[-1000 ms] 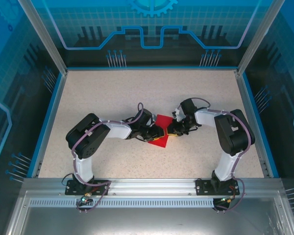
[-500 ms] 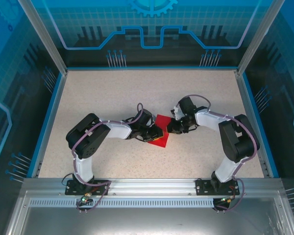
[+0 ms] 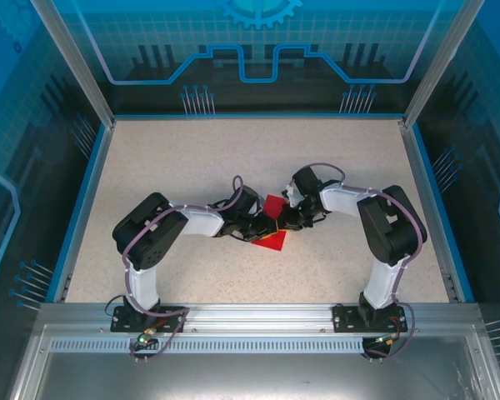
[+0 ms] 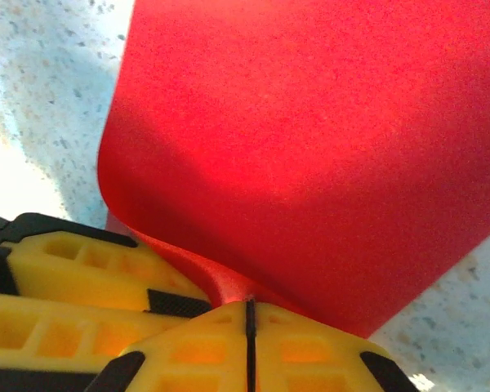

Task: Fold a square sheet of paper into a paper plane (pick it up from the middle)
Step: Fold the triangle a second time at the center of the table.

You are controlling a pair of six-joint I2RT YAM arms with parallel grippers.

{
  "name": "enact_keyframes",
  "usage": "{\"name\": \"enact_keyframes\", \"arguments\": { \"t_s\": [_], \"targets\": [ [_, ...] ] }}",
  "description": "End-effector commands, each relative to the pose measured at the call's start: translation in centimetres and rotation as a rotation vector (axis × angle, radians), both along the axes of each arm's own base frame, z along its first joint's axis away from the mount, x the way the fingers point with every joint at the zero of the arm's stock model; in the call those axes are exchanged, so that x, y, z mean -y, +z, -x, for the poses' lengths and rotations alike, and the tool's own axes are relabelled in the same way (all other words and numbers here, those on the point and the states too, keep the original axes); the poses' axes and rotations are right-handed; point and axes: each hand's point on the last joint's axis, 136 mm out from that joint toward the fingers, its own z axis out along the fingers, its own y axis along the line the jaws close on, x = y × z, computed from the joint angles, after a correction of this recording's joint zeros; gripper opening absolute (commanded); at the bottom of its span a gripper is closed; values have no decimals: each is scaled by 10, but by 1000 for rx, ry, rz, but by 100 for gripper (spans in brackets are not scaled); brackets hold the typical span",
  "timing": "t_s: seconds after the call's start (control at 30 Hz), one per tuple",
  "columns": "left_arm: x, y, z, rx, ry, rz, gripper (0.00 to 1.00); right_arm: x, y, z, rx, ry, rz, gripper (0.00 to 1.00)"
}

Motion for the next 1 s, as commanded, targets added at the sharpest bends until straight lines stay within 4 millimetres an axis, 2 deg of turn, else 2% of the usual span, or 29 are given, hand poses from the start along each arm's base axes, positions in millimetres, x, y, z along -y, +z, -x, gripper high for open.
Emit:
{"name": "enact_keyframes", "arguments": {
  "t_s": [0.0, 0.2, 0.33, 0.43, 0.6, 0.67, 0.87, 0.97],
  "targets": [
    [-18, -32, 13, -77, 28, -105, 18, 6, -10, 3, -29, 9, 59, 8],
    [-20, -33, 15, -91, 26, -124, 18, 28, -7, -7, -9, -31, 139, 8],
    [-20, -32, 14, -92, 22, -132, 18, 43, 11, -17, 54, -78, 180, 8],
    [-19, -31, 14, -89, 20, -136, 18, 45, 31, -21, 118, -100, 165, 8],
    [-22, -32, 15, -88, 29, -146, 17, 32, 52, -15, 162, -100, 57, 8],
    [-23, -33, 15, -90, 29, -150, 15, 24, 54, -11, 155, -85, 10, 8],
    [-25, -34, 15, -89, 37, -158, 12, 0, 46, -2, 101, -25, -55, 4],
    [-26, -34, 16, -89, 39, -158, 11, -4, 38, 0, 88, -9, -36, 4]
  ]
}}
